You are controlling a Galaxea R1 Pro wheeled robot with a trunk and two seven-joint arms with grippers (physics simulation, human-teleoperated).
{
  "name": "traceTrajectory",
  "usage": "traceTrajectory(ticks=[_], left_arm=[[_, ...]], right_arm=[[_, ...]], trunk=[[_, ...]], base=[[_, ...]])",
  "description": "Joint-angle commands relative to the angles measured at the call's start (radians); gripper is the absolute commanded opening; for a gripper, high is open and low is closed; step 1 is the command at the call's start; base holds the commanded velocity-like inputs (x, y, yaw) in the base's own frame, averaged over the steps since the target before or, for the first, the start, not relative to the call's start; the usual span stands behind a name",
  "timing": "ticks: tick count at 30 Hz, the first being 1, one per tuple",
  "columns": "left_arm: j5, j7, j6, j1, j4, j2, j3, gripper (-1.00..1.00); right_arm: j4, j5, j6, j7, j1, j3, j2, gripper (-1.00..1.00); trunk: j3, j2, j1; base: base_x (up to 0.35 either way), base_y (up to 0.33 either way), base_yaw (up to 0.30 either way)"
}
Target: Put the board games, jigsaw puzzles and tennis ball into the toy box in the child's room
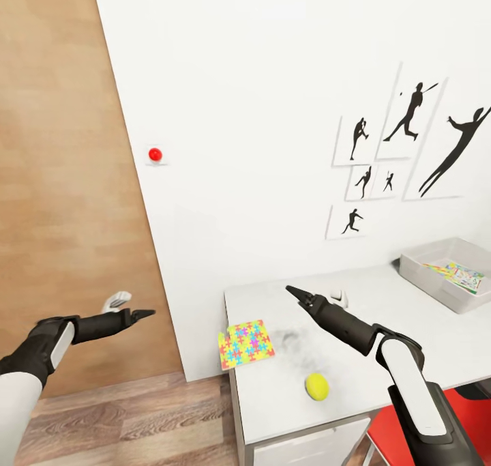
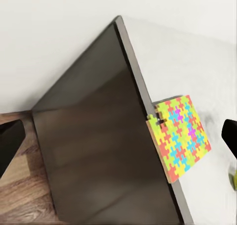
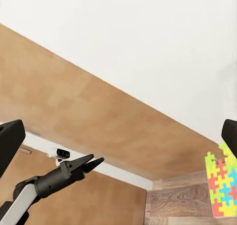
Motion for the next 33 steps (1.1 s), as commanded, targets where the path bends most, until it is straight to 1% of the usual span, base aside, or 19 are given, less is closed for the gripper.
traceTrajectory(ticks=[1,3,5,6,7,8,10,11,12,14,16,17,19,22,28,31,32,33], left_arm=[[0.005,0.009,0.007,-0.001,0.0,-0.004,0.001,1.0],[0.003,0.054,0.007,-0.002,0.001,-0.02,0.001,1.0],[0.003,0.079,0.006,-0.002,0.001,-0.028,0.001,1.0],[0.002,0.105,0.006,-0.002,0.001,-0.038,0.001,1.0],[0.002,0.119,0.006,-0.002,0.001,-0.043,0.001,1.0],[0.002,0.149,0.006,-0.002,0.001,-0.054,0.0,1.0],[0.001,0.18,0.004,-0.003,0.001,-0.064,0.0,1.0],[0.0,0.212,0.003,-0.003,0.001,-0.071,-0.001,1.0],[0.001,0.228,0.002,-0.003,0.001,-0.074,-0.001,1.0],[0.004,0.288,0.0,-0.004,0.002,-0.081,0.0,1.0],[0.005,0.311,-0.002,-0.004,0.002,-0.088,0.0,1.0],[0.004,0.329,-0.002,-0.005,0.003,-0.096,0.0,1.0],[0.002,0.346,-0.003,-0.005,0.003,-0.107,-0.001,1.0],[0.0,0.357,-0.003,-0.005,0.004,-0.116,-0.001,1.0],[-0.001,0.364,-0.004,-0.006,0.005,-0.133,-0.002,1.0],[0.0,0.364,-0.004,-0.006,0.006,-0.14,-0.002,1.0],[0.002,0.361,-0.003,-0.006,0.006,-0.142,-0.002,1.0],[0.003,0.358,-0.002,-0.006,0.006,-0.143,-0.002,1.0]], right_arm=[[0.0,0.005,0.005,0.008,-0.001,-0.002,-0.001,1.0],[0.0,0.005,0.008,0.017,-0.001,-0.004,-0.003,1.0],[-0.001,0.004,0.009,0.021,-0.001,-0.004,-0.004,1.0],[-0.001,0.004,0.009,0.024,-0.001,-0.004,-0.004,1.0],[-0.001,0.004,0.009,0.025,-0.001,-0.003,-0.004,1.0],[-0.001,0.004,0.01,0.026,-0.001,-0.003,-0.004,1.0],[-0.001,0.004,0.011,0.027,-0.001,-0.003,-0.004,1.0],[-0.001,0.004,0.011,0.028,-0.001,-0.003,-0.004,1.0],[-0.001,0.004,0.012,0.028,-0.001,-0.003,-0.005,1.0],[-0.001,0.004,0.019,0.028,-0.001,-0.005,-0.005,1.0],[-0.001,0.004,0.026,0.028,-0.001,-0.006,-0.005,1.0],[-0.001,0.004,0.035,0.028,-0.001,-0.007,-0.005,1.0],[-0.002,0.004,0.046,0.028,-0.001,-0.008,-0.003,1.0],[-0.002,0.004,0.054,0.028,-0.001,-0.009,-0.003,1.0],[-0.002,0.004,0.065,0.023,-0.001,-0.008,-0.006,1.0],[-0.002,0.004,0.13,0.027,-0.001,-0.012,-0.007,1.0],[-0.002,0.001,0.164,0.037,-0.001,-0.021,-0.009,1.0],[-0.002,-0.001,0.18,0.049,-0.001,-0.027,-0.011,1.0]], trunk=[[-0.005,-0.009,0.004],[-0.012,-0.023,0.012],[-0.018,-0.037,0.02],[-0.021,-0.044,0.024],[-0.024,-0.051,0.027],[-0.027,-0.058,0.031],[-0.034,-0.072,0.039],[-0.037,-0.079,0.043],[-0.04,-0.086,0.047],[-0.046,-0.1,0.054],[-0.052,-0.114,0.062],[-0.055,-0.121,0.066],[-0.062,-0.135,0.073],[-0.071,-0.156,0.085],[-0.09,-0.198,0.108],[-0.099,-0.219,0.119],[-0.102,-0.226,0.123],[-0.106,-0.233,0.127]], base=[[0.0,0.0,0.0],[0.0,0.0,0.0],[0.0,0.0,0.0],[0.0,0.0,0.0],[0.0,0.0,0.0],[0.0,0.0,0.0],[0.0,0.0,0.0],[0.0,0.0,0.0],[0.0,0.0,0.0],[0.0,0.0,0.0],[0.0,0.0,0.0],[0.0,0.0,0.0],[0.0,0.0,0.0],[0.0,0.0,0.0],[0.0,0.0,0.0],[0.0,0.0,0.0],[0.0,0.0,0.0],[0.0,0.0,0.0]])
